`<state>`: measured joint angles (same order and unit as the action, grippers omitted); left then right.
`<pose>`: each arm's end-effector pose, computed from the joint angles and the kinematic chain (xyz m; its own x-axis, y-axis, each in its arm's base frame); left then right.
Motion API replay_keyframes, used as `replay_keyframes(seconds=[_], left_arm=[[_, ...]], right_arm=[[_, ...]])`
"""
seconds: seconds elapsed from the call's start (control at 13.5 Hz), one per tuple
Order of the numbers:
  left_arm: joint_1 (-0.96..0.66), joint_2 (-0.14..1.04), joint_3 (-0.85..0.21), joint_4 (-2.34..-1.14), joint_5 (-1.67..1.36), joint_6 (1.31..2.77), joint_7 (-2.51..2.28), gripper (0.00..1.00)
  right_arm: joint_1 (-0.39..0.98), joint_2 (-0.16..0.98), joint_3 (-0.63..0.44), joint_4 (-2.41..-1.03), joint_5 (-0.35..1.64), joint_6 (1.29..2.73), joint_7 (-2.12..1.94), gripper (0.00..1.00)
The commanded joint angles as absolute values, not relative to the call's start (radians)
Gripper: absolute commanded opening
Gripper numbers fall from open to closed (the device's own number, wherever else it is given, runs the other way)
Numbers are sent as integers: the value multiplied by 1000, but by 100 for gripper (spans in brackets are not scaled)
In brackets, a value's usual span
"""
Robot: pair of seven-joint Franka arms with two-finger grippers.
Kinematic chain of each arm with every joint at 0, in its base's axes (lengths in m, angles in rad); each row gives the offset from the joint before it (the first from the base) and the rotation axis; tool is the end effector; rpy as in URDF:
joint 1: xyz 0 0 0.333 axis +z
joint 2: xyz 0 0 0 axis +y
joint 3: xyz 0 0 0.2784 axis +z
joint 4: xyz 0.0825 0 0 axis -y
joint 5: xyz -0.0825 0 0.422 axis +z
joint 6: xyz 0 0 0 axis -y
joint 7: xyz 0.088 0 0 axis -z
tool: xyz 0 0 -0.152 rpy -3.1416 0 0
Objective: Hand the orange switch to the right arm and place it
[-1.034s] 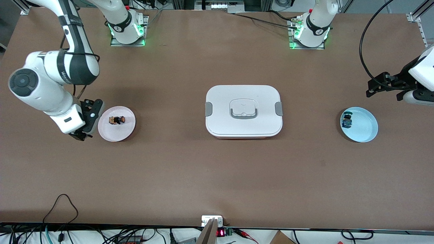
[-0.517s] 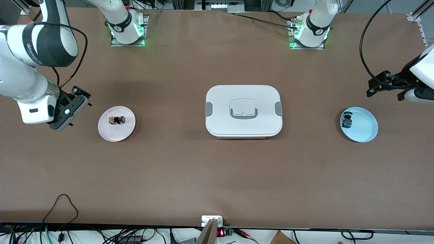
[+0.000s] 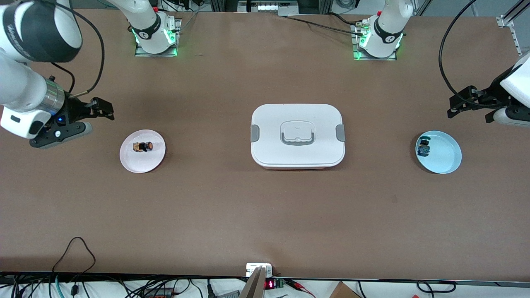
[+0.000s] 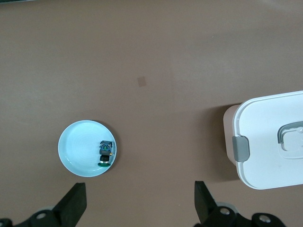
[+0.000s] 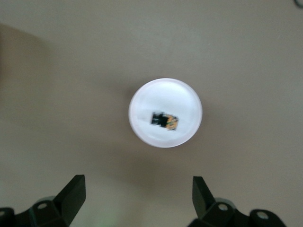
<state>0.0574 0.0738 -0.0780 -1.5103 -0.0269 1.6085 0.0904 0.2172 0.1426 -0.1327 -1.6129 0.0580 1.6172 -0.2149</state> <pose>0.6173 -0.0154 0.5318 0.9936 -0.1094 0.0274 -0.1102 -0.9935 0.0303 0.6141 0.0634 0.4386 0.9487 0.2903 -0.1253 0.2840 -0.9565 -0.0665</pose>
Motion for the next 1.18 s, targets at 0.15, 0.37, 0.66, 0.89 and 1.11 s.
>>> replay_keyframes(seconds=[0.15,0.37,0.66,0.89,1.11], left_arm=[[49,81,-72,-1479,-18,1574,101,100],[49,81,-77,-1479,-18,1565,101,100],[48,81,-80,-1477,-18,1560,101,100],[49,81,-92,-1477,-18,1559,101,100],[49,81,-92,-1477,-18,1559,101,100]], right_arm=[[160,132,-127,-1546,91,1545,-149,100],[127,126,-127,-1543,31,1551,-129,100],[111,126,-121,-1542,-54,1612,2,100],[66,91,-94,-1616,-51,1693,2,100],[64,74,-95,-1657,-45,1727,3,100]])
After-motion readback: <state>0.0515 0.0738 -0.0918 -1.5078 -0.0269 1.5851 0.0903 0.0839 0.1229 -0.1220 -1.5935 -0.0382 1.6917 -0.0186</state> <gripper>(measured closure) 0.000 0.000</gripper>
